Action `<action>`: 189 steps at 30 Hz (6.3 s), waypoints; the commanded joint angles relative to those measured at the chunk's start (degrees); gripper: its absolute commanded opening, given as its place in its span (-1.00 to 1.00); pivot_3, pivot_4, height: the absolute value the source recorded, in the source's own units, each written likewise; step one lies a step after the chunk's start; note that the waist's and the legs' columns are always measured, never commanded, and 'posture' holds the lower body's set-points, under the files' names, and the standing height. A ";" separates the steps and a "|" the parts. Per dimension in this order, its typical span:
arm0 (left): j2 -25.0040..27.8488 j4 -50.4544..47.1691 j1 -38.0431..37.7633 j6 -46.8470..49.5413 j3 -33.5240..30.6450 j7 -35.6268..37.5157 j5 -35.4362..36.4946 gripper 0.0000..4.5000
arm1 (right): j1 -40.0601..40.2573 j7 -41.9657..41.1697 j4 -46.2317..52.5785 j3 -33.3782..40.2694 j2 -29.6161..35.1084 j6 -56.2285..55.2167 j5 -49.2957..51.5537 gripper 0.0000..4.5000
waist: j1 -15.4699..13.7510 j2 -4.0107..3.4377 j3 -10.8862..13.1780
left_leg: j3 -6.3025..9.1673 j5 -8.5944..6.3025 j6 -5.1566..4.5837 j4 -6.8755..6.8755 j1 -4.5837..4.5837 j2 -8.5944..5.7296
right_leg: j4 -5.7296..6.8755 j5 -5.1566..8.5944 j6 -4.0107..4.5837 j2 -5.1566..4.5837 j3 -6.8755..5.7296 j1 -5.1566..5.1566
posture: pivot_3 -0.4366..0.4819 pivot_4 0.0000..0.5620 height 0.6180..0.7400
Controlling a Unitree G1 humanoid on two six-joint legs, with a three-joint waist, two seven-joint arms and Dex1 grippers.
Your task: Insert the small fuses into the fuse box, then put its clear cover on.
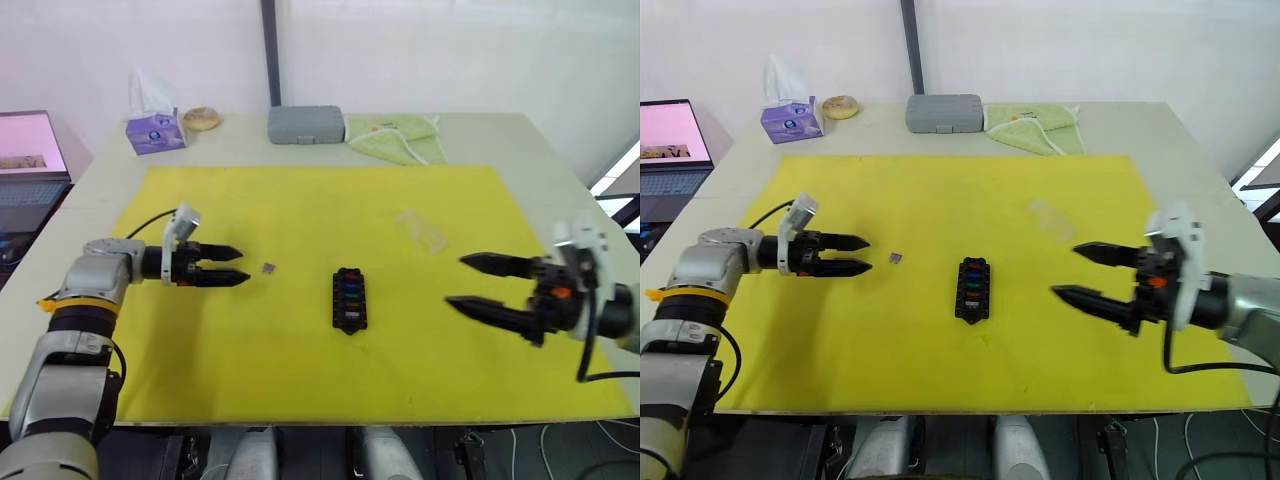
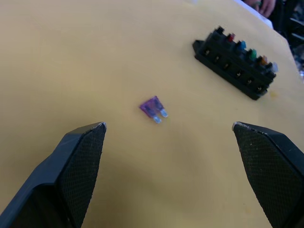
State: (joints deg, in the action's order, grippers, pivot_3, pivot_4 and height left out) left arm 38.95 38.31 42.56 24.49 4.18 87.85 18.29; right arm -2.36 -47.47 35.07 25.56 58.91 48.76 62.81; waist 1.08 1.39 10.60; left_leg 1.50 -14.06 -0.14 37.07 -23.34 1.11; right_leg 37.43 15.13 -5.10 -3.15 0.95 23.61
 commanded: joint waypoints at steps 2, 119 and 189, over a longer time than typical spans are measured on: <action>-1.76 1.88 1.60 -0.36 1.85 1.81 -1.56 1.00 | -5.81 7.11 7.75 -5.93 -2.05 1.42 7.56 0.98 | -0.38 0.01 0.00 | 0.00 0.00 0.00 0.04 -0.03 0.00 | -0.02 0.00 0.00 -0.02 -0.01 -0.01 | -0.05 -0.47 1.00; -35.21 -37.89 -1.55 26.61 -24.27 -55.05 57.07 0.15 | -38.98 62.72 -8.31 -23.49 -44.55 -8.55 17.05 -1.00 | -0.21 -0.19 -0.06 | 0.15 -0.02 -0.04 -0.03 -0.08 -0.38 | -0.13 0.16 -0.25 -0.29 0.13 -0.12 | -0.05 -0.47 1.00; 14.15 -54.01 -19.67 18.33 -9.25 -12.58 26.00 0.86 | -29.46 -28.02 -60.78 -25.34 -36.04 -52.42 -36.08 -1.00 | -0.01 -0.69 0.35 | 0.00 -0.02 -0.02 -0.18 -0.05 -0.24 | -0.18 0.14 -0.22 -0.22 0.25 0.00 | -0.05 -0.47 1.00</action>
State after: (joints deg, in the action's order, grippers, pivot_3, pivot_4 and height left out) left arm 52.08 -14.18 22.78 42.44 -3.18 75.29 43.23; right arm -30.82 -75.57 -26.22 -1.23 23.36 -2.53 26.95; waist 1.07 0.70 10.95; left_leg 1.50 -14.08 -0.15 36.89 -23.38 0.87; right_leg 37.25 15.28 -5.32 -3.37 1.20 23.61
